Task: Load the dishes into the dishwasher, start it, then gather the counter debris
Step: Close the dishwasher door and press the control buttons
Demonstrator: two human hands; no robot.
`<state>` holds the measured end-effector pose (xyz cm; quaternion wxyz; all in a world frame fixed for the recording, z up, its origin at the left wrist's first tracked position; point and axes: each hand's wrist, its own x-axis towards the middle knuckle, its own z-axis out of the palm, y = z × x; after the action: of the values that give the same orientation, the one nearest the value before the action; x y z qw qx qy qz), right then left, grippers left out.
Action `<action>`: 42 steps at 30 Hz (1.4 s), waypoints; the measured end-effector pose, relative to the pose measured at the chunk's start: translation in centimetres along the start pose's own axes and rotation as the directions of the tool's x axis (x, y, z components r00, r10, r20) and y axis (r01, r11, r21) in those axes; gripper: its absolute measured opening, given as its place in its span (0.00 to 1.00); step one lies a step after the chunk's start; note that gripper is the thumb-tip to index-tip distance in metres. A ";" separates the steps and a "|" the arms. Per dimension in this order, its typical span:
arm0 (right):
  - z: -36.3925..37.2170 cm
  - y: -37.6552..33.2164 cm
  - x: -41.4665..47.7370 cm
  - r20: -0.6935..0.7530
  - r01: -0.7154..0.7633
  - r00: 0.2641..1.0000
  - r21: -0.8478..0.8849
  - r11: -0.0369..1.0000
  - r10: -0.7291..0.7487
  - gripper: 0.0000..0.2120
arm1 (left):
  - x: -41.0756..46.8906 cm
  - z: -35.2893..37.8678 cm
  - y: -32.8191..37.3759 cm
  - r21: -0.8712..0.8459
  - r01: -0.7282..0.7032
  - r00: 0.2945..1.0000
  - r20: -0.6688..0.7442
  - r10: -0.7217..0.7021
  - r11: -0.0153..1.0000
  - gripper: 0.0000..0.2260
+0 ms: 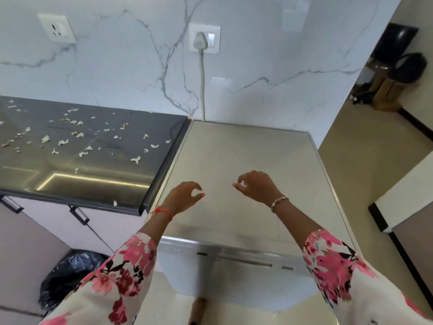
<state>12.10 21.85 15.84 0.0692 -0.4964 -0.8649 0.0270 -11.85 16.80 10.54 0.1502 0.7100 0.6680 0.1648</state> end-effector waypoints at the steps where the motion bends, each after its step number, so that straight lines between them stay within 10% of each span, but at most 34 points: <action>1: -0.7 -0.2 2.0 -0.014 -0.003 1.000 -0.004 1.000 0.003 0.17 | 1.3 -0.4 -0.6 -0.005 0.003 1.000 -0.007 -0.003 1.000 0.12; 17: -8.7 0.9 34.2 -0.417 0.003 0.908 0.087 0.996 0.034 0.12 | 27.2 -5.0 -9.4 0.039 -0.087 0.996 0.032 0.086 0.995 0.11; 26: -10.8 3.0 46.0 -0.721 0.080 0.676 -0.133 0.988 -0.152 0.20 | 37.0 -3.3 -9.9 -0.005 -0.137 0.988 0.068 0.137 0.991 0.14; 42: -7.3 4.1 51.4 -0.696 -0.114 0.700 -0.333 0.936 -0.162 0.31 | 36.3 2.9 -12.9 0.049 -0.207 0.978 0.012 0.207 0.977 0.34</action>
<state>-8.92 68.13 27.35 0.3096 -0.4603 -0.7669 -0.3229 -20.26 53.83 3.60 0.1168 0.7798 0.5937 0.1605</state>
